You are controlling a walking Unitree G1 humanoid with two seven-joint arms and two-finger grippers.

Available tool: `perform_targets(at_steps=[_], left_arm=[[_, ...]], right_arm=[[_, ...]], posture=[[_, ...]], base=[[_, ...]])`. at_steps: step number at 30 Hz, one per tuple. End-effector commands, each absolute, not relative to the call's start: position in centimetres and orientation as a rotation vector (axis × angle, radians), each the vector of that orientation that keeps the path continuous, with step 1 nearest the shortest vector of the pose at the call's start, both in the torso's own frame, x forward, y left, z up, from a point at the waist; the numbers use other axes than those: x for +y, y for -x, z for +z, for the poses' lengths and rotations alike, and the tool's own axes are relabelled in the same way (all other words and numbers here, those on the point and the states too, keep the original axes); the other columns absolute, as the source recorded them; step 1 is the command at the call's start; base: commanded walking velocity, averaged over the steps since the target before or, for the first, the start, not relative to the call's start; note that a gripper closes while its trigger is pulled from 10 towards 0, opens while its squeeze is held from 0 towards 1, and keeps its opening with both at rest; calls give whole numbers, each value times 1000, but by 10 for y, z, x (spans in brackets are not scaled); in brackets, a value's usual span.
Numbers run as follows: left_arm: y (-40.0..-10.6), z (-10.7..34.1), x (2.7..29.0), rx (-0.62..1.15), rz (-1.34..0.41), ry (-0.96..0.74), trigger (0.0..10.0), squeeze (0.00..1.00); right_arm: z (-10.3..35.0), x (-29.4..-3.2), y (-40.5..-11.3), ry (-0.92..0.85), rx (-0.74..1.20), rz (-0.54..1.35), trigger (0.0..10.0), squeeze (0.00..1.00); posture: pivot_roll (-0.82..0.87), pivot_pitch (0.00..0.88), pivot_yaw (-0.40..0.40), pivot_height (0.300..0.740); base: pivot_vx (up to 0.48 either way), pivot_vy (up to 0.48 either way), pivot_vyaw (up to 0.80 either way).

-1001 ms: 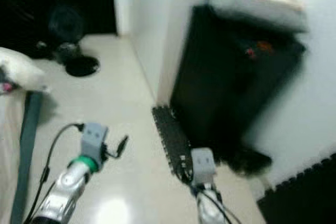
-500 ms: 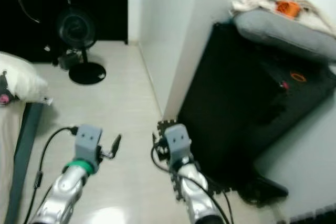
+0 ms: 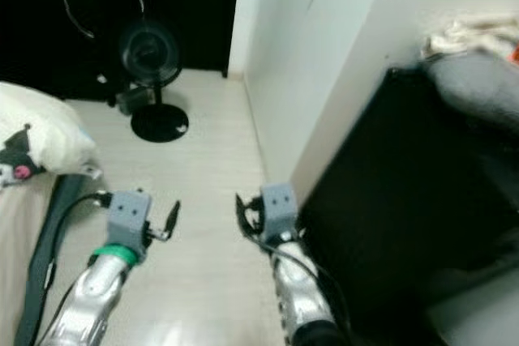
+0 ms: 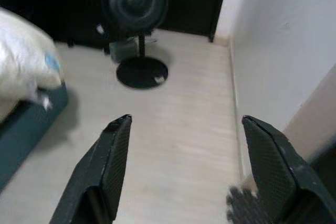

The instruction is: Clean up the room

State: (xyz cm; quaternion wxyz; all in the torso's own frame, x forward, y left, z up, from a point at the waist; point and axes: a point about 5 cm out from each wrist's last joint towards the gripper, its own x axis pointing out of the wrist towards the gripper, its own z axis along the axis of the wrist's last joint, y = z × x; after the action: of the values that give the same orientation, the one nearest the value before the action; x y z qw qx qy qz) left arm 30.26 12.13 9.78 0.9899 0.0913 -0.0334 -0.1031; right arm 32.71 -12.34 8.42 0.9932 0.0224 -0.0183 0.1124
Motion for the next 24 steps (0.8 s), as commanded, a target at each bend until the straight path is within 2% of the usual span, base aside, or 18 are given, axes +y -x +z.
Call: perform_targets(at_steps=[1, 8, 24], left_arm=[[-301, 93, 128, -49, -194, -204, 10000, 0], [-306, 103, 128, -87, -197, -246, 10000, 0], [-307, 110, 131, -126, -178, -287, 10000, 0]], right_arm=[[81, -115, -325, -103, -16, 247, 10000, 0], [78, -106, -320, -263, 24, 348, 10000, 0], [91, -103, -323, -302, -7, 371, 10000, 0]], posture=[[44, 60, -62, 740], [36, 61, -43, 740], [47, 65, -45, 740]], base=[[465, 0, 0], [464, 0, 0], [463, 0, 0]])
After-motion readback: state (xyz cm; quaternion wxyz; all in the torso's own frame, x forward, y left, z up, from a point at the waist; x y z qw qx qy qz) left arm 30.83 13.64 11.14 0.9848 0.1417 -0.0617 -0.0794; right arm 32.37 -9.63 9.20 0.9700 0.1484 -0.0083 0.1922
